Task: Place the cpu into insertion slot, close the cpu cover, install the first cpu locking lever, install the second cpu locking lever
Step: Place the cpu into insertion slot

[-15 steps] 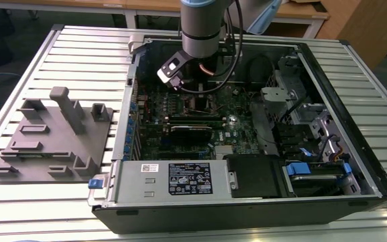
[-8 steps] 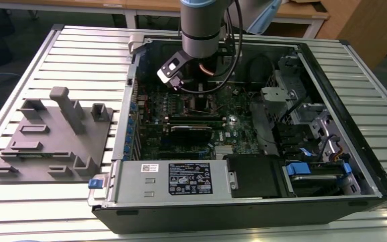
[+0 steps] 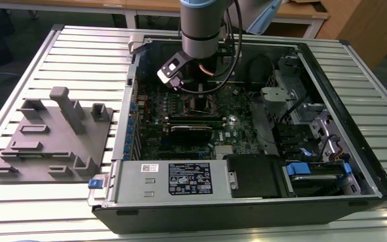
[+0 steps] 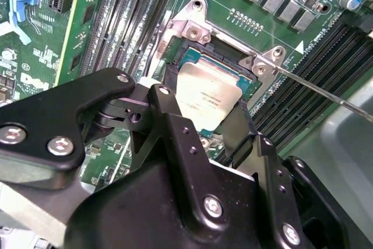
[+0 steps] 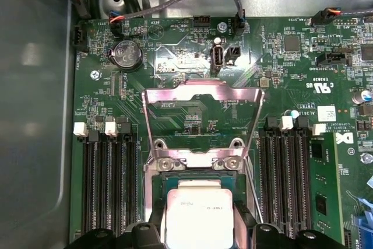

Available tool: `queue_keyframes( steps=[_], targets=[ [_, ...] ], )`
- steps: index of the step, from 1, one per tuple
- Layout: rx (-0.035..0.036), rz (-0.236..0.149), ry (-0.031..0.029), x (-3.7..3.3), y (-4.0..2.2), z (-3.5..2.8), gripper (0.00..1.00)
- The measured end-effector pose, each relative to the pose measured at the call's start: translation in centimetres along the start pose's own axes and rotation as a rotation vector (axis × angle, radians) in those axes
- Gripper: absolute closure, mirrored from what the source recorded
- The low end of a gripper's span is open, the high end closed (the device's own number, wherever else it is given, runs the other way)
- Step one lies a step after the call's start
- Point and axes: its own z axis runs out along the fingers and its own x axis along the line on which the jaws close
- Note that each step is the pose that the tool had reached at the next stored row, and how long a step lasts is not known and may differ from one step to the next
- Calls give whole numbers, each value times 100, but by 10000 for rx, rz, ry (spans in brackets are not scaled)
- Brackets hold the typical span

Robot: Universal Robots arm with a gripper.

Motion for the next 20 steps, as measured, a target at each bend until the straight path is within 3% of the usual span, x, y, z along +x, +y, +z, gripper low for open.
queue_keyframes(
  steps=[20],
  targets=[
    [0, -159, 18, 0, -1, 14, 46]
  ],
)
